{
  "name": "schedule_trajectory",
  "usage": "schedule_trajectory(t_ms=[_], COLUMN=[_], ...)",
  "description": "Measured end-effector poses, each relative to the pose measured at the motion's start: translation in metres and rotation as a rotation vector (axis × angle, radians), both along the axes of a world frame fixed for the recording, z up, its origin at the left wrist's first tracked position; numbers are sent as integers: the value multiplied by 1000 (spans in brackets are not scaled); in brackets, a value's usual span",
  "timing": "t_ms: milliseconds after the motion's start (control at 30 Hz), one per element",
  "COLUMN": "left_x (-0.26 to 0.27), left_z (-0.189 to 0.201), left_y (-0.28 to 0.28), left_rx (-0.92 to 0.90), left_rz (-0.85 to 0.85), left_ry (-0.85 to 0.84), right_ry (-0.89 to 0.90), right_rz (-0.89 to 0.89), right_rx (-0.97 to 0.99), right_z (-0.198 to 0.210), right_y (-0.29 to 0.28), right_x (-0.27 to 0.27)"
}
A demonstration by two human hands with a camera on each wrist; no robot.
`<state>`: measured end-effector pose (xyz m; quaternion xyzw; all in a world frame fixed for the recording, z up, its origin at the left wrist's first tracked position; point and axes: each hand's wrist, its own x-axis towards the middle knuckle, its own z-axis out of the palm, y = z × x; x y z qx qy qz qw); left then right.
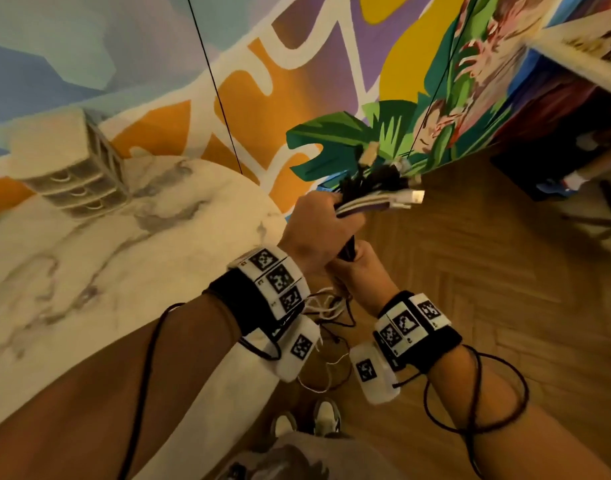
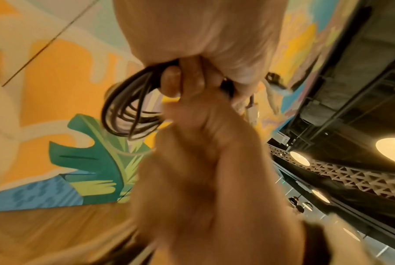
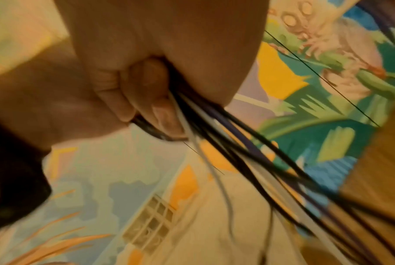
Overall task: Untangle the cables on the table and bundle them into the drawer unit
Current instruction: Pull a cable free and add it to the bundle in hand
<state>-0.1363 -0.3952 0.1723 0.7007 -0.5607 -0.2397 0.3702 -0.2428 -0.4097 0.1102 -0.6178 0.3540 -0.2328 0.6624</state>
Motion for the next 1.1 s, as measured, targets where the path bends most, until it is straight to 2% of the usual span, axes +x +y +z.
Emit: schedule_trajectory(t_ms=[167,233,333,467,633,733,867,967,1100], left_x=[14,19,10,2,5,6,14,21,31], left_z=[25,35,41,50,69,76,80,83,95], left_y=[-13,-18,-20,-24,-34,-35,-34,-33,-40], left_rx=[-180,-253,-273,-371,-469,-501,-549,-574,-592], left_rz=[134,140,97,89,70,48,70,88,132], left_ry=[157,121,71,50,-3,-21,-85,-132,-137], right_ry=[314,440,520,686,764,716,840,962,1214], right_rz=[-106,-181,-230,-131,-199,-201,-151,-45,113], right_rx=[102,88,70,96,142,215,49,-64,-224], right_z=[-56,-74,-94,-117,-140,-145,-148,-149,-155], right_y=[17,12,-7,-19,-25,-32,-42,-51,-58], right_x=[-34,-45,-50,-60,-70,-71,-75,-80,-90])
